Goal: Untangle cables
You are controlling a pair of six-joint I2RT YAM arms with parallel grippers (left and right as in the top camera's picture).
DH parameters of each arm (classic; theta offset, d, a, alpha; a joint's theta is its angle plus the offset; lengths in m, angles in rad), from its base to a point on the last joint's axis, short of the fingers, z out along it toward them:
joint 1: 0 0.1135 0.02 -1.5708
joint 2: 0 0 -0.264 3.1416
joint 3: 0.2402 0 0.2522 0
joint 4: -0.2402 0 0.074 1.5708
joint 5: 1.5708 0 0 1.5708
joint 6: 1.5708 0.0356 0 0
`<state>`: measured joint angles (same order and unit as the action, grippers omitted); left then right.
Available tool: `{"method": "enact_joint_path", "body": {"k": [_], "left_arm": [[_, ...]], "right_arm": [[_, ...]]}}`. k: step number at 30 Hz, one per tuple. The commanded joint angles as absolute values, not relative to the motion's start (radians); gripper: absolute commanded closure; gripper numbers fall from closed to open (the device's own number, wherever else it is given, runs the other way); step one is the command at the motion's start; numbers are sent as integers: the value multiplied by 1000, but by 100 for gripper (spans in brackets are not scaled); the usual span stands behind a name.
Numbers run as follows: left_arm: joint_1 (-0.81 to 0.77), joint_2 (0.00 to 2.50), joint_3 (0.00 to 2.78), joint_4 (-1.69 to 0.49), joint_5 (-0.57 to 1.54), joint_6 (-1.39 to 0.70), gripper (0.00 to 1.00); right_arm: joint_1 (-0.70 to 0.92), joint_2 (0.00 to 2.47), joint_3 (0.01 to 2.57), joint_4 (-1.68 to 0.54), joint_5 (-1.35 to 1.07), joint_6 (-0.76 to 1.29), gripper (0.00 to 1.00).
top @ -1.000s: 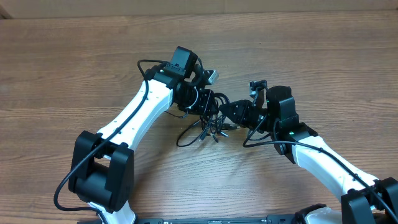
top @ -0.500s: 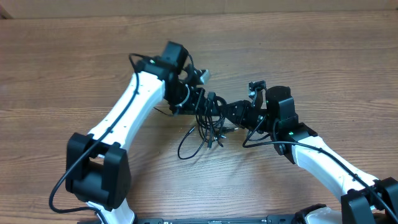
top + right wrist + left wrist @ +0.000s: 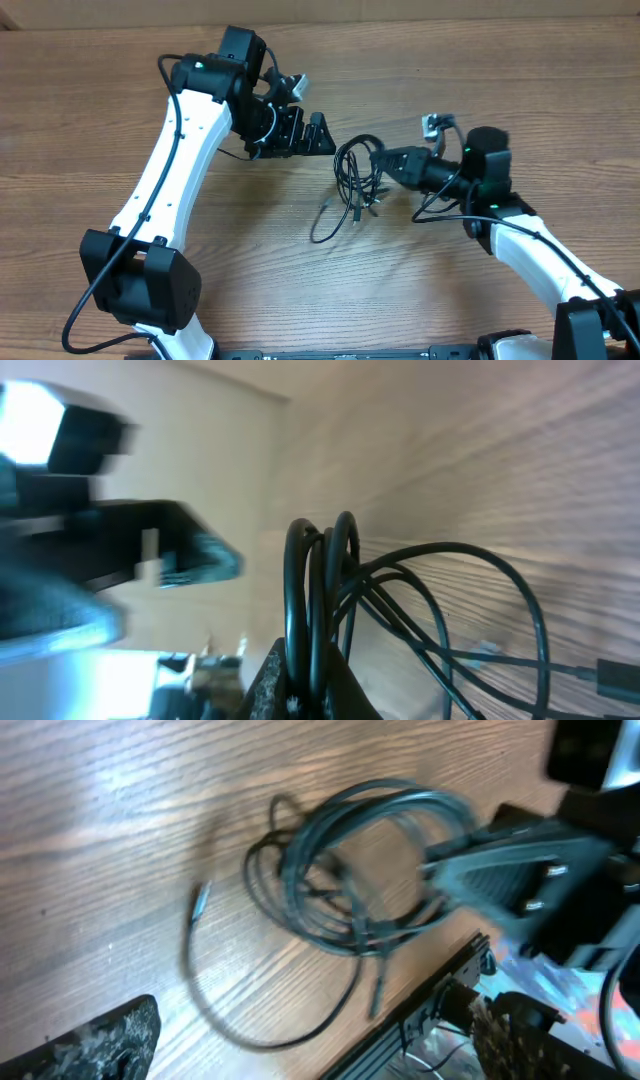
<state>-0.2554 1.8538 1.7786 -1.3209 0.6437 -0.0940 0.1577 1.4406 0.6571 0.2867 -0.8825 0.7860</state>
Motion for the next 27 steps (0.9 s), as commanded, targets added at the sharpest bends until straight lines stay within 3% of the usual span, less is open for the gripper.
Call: {"method": "enact_joint_path", "body": {"k": [1, 8, 13, 19, 27], "left_arm": [[-239, 1864, 1798, -1335, 660, -63, 1], [-251, 1864, 1777, -1371, 664, 375, 0], [-250, 1864, 1693, -1315, 738, 471, 0], [-257, 1864, 1528, -1133, 928, 435, 0], [-315, 1864, 1323, -737, 940, 113, 0]], "right_arm": [[105, 1420, 662, 326, -1076, 857, 96], [9, 1420, 662, 340, -1212, 1055, 96], [-62, 1420, 662, 340, -1313, 1147, 96], [-94, 1420, 662, 340, -1325, 1179, 96], [-94, 1420, 662, 340, -1325, 1179, 96]]}}
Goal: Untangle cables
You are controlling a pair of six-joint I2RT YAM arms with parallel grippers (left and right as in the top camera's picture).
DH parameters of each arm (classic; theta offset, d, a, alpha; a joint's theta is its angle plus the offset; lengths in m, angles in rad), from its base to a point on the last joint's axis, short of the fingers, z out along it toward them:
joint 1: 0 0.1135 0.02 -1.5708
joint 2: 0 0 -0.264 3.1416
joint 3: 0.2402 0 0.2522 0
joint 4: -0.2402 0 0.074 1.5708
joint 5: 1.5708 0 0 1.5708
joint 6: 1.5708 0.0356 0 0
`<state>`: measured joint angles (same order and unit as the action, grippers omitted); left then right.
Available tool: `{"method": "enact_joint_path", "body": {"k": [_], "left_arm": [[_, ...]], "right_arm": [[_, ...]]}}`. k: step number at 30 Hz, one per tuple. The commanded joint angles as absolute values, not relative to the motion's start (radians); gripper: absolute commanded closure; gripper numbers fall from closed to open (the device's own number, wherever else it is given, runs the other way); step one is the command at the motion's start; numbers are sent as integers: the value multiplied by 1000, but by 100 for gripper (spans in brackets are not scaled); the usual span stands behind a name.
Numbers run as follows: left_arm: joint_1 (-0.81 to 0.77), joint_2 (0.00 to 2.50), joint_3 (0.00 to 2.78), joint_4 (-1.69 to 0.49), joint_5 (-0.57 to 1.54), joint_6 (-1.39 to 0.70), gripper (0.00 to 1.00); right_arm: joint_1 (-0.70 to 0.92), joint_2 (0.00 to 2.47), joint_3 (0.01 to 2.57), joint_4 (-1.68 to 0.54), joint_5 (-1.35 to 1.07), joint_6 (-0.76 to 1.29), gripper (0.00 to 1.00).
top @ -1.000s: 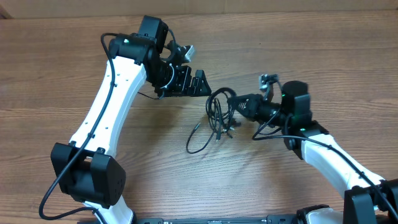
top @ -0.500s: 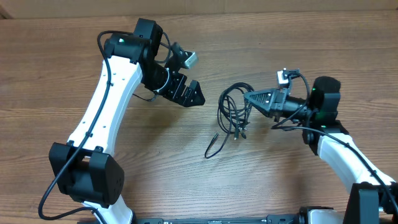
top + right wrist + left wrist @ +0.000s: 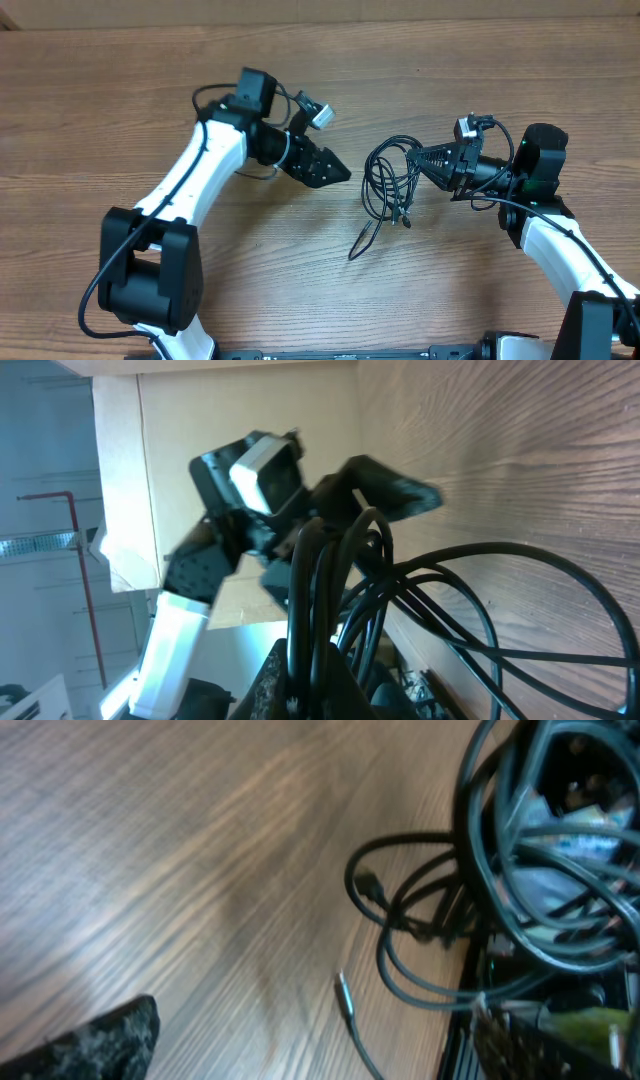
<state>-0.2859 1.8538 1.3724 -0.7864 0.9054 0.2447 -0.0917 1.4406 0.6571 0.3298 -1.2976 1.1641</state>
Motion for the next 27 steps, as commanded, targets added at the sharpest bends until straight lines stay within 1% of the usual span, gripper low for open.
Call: {"method": "enact_joint_path", "body": {"k": [1, 4, 9, 11, 16, 20, 25, 27], "left_arm": [[-326, 1864, 1306, -710, 920, 104, 0], [-358, 1864, 1279, -665, 867, 89, 0], [-401, 1864, 1276, -607, 842, 79, 0], [-416, 1866, 1276, -599, 780, 47, 0], [-432, 1877, 1276, -593, 643, -28, 4], [-431, 1877, 1276, -574, 655, -31, 4], [-440, 1877, 1276, -554, 683, -31, 0], [-448, 1878, 1274, -533, 700, -31, 0]], "right_arm": [[-94, 1420, 662, 340, -1325, 1179, 96], [-94, 1420, 662, 340, -1325, 1182, 96], [-94, 1420, 662, 340, -1325, 1182, 96], [-94, 1420, 662, 340, -1325, 1183, 96], [-94, 1420, 662, 340, -1326, 1182, 96], [-94, 1420, 662, 340, -1326, 1182, 97], [-94, 1420, 662, 340, -1326, 1182, 96], [-94, 1420, 662, 340, -1326, 1182, 96]]}}
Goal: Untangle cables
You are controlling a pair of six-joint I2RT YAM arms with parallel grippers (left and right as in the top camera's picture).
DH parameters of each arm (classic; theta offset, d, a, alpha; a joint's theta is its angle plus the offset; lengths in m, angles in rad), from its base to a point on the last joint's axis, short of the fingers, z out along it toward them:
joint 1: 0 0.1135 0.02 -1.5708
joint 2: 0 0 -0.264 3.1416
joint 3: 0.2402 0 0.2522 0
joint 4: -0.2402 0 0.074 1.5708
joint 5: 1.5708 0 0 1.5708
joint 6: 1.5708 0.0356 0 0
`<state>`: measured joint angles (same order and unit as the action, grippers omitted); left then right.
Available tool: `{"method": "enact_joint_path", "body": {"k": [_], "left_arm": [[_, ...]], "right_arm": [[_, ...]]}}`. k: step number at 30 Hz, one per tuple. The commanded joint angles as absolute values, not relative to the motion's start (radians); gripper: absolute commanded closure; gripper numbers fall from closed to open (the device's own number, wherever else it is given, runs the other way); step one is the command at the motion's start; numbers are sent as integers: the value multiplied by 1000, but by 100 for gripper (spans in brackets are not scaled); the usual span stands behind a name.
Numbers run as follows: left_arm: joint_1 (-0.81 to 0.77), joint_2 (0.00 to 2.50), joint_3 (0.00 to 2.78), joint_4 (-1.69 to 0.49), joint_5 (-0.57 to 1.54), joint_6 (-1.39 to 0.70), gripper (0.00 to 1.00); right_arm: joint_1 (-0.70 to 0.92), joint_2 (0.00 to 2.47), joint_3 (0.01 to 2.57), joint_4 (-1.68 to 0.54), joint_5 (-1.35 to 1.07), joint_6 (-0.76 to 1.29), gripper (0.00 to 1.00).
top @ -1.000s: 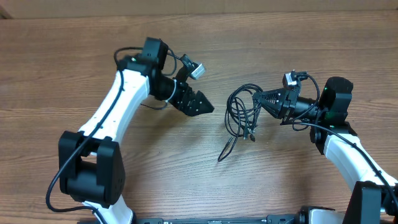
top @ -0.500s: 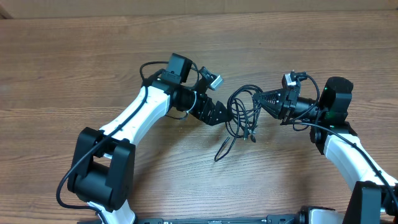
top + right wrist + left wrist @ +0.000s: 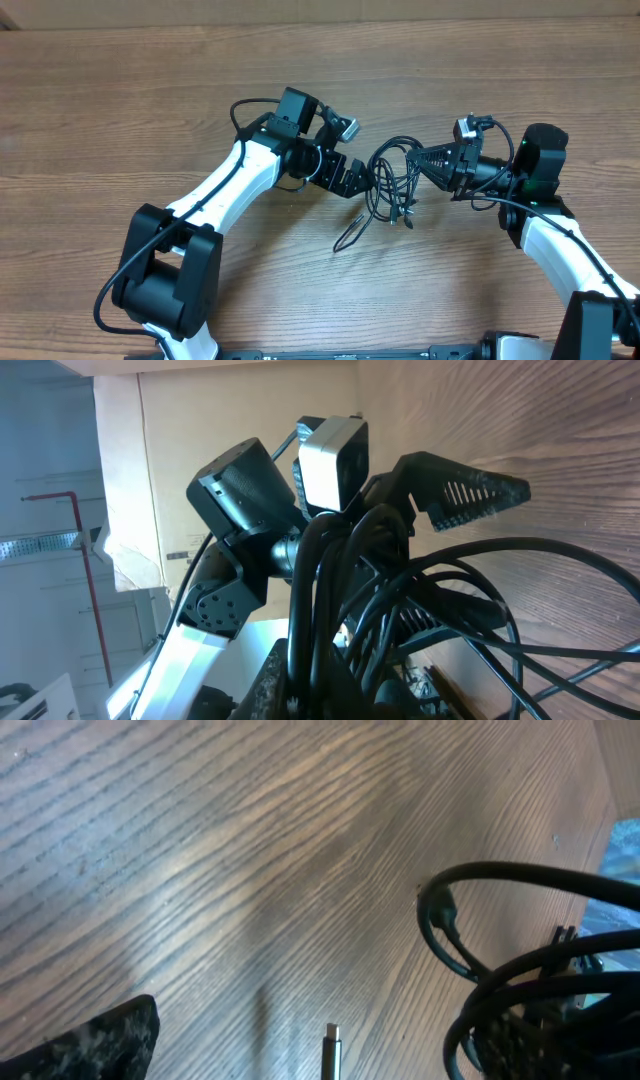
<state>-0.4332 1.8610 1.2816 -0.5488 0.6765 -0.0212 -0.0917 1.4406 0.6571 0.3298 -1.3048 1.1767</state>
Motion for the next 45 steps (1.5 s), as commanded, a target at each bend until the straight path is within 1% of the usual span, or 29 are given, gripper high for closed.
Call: {"method": "enact_joint_path", "body": {"k": [1, 8, 10, 13, 21, 23, 25, 29, 33, 36, 38, 41, 43, 45], "left_arm": [[-454, 1879, 1270, -516, 707, -35, 0], [-481, 1925, 1264, -420, 709, -121, 0], [-482, 1948, 1264, -381, 760, -136, 0], [-484, 1998, 1264, -286, 935, -136, 1], [-502, 2137, 1264, -91, 1295, -138, 0], [-511, 2168, 1264, -25, 1388, -170, 0], [-520, 2186, 1264, 51, 1437, -230, 1], [-542, 2188, 1264, 174, 1430, -369, 0], [-561, 2188, 1265, 395, 1387, -632, 0], [-571, 2188, 1265, 576, 1326, -830, 1], [-580, 2188, 1265, 664, 1275, -923, 1], [-588, 2188, 1265, 676, 1163, -1000, 1], [-590, 2188, 1265, 609, 1072, -1016, 1], [-590, 2188, 1265, 519, 982, -1038, 10]], "right_arm": [[-94, 1420, 662, 340, -1326, 1182, 96], [-94, 1420, 662, 340, -1341, 1182, 96], [-94, 1420, 662, 340, -1350, 1183, 96], [-94, 1420, 662, 340, -1356, 1183, 96], [-94, 1420, 662, 340, -1351, 1183, 96], [-94, 1420, 662, 340, -1344, 1182, 96], [-94, 1420, 662, 340, -1337, 1182, 96], [-94, 1420, 662, 340, -1336, 1183, 96], [-94, 1420, 662, 362, -1336, 1209, 96], [-94, 1420, 662, 440, -1335, 1269, 96], [-94, 1420, 662, 519, -1333, 1325, 96], [-94, 1420, 662, 628, -1323, 1407, 96], [-94, 1420, 663, 672, -1310, 1437, 96], [-94, 1420, 662, 685, -1298, 1444, 96]]}}
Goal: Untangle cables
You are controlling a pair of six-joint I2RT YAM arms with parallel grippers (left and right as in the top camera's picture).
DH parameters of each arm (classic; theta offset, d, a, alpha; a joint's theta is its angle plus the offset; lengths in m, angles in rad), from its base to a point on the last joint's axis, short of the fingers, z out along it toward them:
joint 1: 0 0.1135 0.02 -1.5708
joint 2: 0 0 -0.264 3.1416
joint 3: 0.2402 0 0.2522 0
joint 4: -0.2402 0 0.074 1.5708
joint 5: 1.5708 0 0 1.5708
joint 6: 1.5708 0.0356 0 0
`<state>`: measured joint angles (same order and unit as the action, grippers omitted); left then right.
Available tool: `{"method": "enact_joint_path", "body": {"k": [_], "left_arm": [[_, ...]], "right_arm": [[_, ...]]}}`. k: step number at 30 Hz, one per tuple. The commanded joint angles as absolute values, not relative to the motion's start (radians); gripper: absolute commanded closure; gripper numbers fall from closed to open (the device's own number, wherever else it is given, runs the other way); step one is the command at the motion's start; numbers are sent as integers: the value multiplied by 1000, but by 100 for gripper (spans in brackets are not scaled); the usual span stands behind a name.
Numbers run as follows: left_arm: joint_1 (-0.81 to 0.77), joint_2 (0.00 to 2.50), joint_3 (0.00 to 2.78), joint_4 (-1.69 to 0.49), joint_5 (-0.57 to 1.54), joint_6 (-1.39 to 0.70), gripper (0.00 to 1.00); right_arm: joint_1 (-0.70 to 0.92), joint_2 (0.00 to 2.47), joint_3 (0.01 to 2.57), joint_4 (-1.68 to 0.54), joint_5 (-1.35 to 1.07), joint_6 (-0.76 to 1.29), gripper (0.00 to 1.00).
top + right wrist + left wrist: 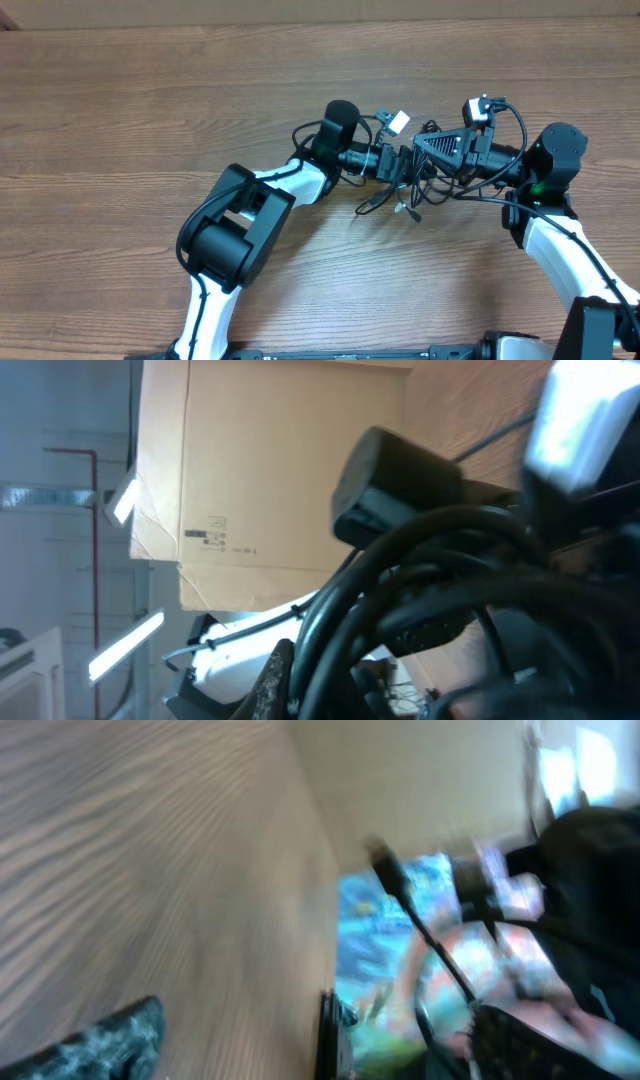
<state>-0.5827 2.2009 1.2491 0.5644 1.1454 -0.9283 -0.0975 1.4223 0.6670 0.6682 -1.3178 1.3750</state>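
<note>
A tangled bundle of black cables [422,188] hangs just above the wooden table [120,120], with loose plug ends [366,206] trailing down to the left. My right gripper [432,150] is shut on the bundle's loops; its wrist view shows thick black strands [335,610] rising from the right gripper [300,695]. My left gripper [402,162] reaches in from the left and meets the bundle right beside the right gripper. In the blurred left wrist view the left gripper [320,1040] is open, one thin strand [425,935] passing near its right finger [530,1040].
The table's far edge [320,22] runs along the top of the overhead view. A cardboard box [270,470] and the left arm's white link show behind the cables in the right wrist view. Both arms crowd the middle right of the table.
My left gripper has moved right, from the bundle's left edge into the bundle next to the right gripper. The loose ends sit further up and right. The right gripper still holds the loops.
First the right gripper held the bundle mid-table with the open left gripper well off to the left. Then the bundle was further right, partly lifted. The left gripper was closer at each moment and now sits open in the bundle.
</note>
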Motion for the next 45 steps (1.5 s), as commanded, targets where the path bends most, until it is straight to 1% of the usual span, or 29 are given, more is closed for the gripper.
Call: {"method": "enact_joint_path", "body": {"k": [1, 3, 5, 6, 8, 11, 14, 17, 19, 22, 25, 28, 29, 31, 32, 33, 35, 36, 37, 38, 41, 45], "left_arm": [[-590, 2188, 1265, 481, 947, -1036, 18], [-590, 2188, 1265, 427, 885, -1031, 37], [-587, 2188, 1265, 414, 846, -986, 69], [-582, 2188, 1265, 414, 832, -971, 82], [-558, 2186, 1265, 415, 811, -967, 96], [-484, 2169, 1265, 401, 813, -965, 96], [-390, 2122, 1265, 315, 812, -925, 96], [-296, 2039, 1265, 197, 793, -841, 96], [-240, 1969, 1265, 115, 756, -784, 96], [-170, 1857, 1265, 3, 684, -718, 96], [-117, 1755, 1265, -83, 618, -673, 96], [-80, 1666, 1265, -144, 567, -624, 96], [-72, 1643, 1265, -153, 566, -601, 96], [-65, 1599, 1265, -166, 584, -533, 96], [-65, 1579, 1265, -170, 612, -485, 96], [-67, 1562, 1265, -177, 651, -436, 96], [-76, 1538, 1265, -204, 756, -348, 96], [-82, 1531, 1265, -221, 801, -313, 96], [-89, 1527, 1265, -240, 843, -281, 96], [-96, 1525, 1265, -266, 886, -245, 96], [-115, 1524, 1265, -353, 976, -142, 96], [-126, 1523, 1265, -474, 1018, -41, 95]], "right_arm": [[-94, 1420, 662, 684, -1295, 1444, 96], [-94, 1420, 662, 684, -1295, 1444, 96], [-94, 1420, 662, 685, -1295, 1444, 96], [-94, 1420, 662, 685, -1294, 1444, 96], [-96, 1420, 663, 698, -1294, 1444, 96], [-110, 1420, 663, 767, -1295, 1444, 96], [-147, 1420, 663, 875, -1291, 1421, 96], [-192, 1420, 663, 947, -1296, 1282, 95], [-210, 1420, 662, 918, -1305, 1126, 93], [-212, 1420, 662, 769, -1291, 912, 92], [-183, 1420, 662, 545, -1244, 733, 92], [-127, 1420, 662, 278, -1129, 560, 91], [-107, 1420, 662, 198, -1076, 509, 86], [-65, 1420, 662, 64, -952, 425, 70], [-45, 1420, 662, 23, -900, 395, 64], [-30, 1420, 662, 4, -871, 383, 59], [-1, 1420, 662, 8, -852, 384, 41], [9, 1420, 662, 18, -853, 385, 35], [16, 1420, 662, 27, -853, 385, 27], [23, 1420, 662, 40, -853, 396, 15], [29, 1420, 662, 70, -852, 432, 0], [29, 1420, 662, 86, -843, 441, 0]]}}
